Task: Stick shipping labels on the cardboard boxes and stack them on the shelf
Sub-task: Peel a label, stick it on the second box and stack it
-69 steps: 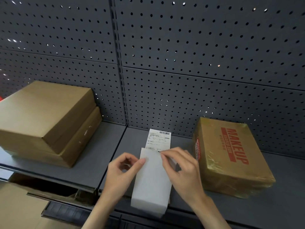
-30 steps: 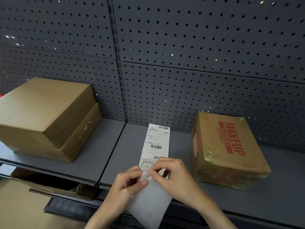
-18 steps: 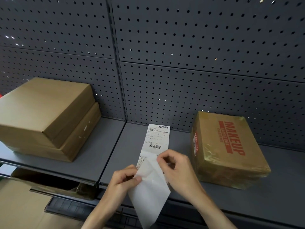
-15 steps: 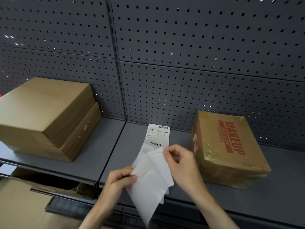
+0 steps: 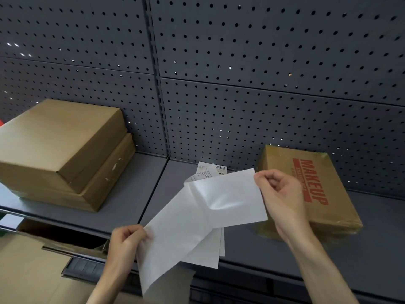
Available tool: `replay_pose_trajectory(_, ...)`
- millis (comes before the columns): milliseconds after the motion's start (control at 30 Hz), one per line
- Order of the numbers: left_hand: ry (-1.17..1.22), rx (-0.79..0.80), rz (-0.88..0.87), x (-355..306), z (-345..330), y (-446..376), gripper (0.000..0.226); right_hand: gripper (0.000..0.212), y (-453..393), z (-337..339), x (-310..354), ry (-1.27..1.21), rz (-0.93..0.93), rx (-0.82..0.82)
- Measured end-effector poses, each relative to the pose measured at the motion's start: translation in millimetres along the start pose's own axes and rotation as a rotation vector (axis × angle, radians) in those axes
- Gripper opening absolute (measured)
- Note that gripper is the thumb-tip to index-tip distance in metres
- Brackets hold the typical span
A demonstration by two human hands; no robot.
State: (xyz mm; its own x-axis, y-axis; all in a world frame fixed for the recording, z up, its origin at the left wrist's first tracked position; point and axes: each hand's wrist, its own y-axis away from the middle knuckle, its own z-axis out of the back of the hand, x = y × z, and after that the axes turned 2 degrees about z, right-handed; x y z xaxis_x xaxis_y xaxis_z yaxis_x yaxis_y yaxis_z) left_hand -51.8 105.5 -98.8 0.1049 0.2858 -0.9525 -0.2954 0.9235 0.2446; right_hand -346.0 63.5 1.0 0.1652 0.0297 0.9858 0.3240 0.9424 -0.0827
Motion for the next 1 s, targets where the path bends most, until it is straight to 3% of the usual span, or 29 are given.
replay_pose_trajectory(200,-0.076,-0.093,-0.005,-3.1,7.8,-9.4,0.016,0.024,-12.9,18.3,7.7,-0.036,-0.022,-0.080)
replay_pose_trajectory(333,-0.275,-0.148,-0.083,3.1,18.4,-19.9,0.037,0.019,-20.3,37.5,13.8,-0.075,-0.009,-0.174)
replay_pose_trajectory(467,-0.685,-0.201,-0.185,-5.4,26.0,-15.2,0.057,0.015,-22.8,61.2,23.6,-0.056,0.076,-0.221)
replay_pose_trajectory(533,-0.996,-0.225,-0.348,-11.9,26.6,-12.4,0.048,0.015,-20.6,71.5,29.8,-0.031,0.129,-0.234)
replay_pose_trajectory(600,-1.119,-0.187,-0.444,-21.1,24.6,-12.4,0.036,0.017,-18.1,79.2,35.3,0.001,0.180,-0.245)
replay_pose_trajectory(767,-0.915,-0.193,-0.576,-49.0,-0.2,-12.3,0.029,0.023,-17.0,86.9,44.3,0.056,0.277,-0.243)
replay_pose_trajectory(833,-0.566,-0.042,-0.588,-71.6,-26.6,-7.9,0.024,0.021,-17.9,86.7,47.3,0.089,0.326,-0.234)
replay_pose_trajectory(900,-0.177,0.222,-0.466,-99.6,-60.6,-2.6,0.025,0.016,-17.7,84.6,51.5,0.123,0.390,-0.219)
replay_pose_trajectory(1000,0.072,0.500,-0.301,-130.9,-111.4,0.7,0.033,0.013,-13.6,77.3,56.3,0.222,0.544,-0.175)
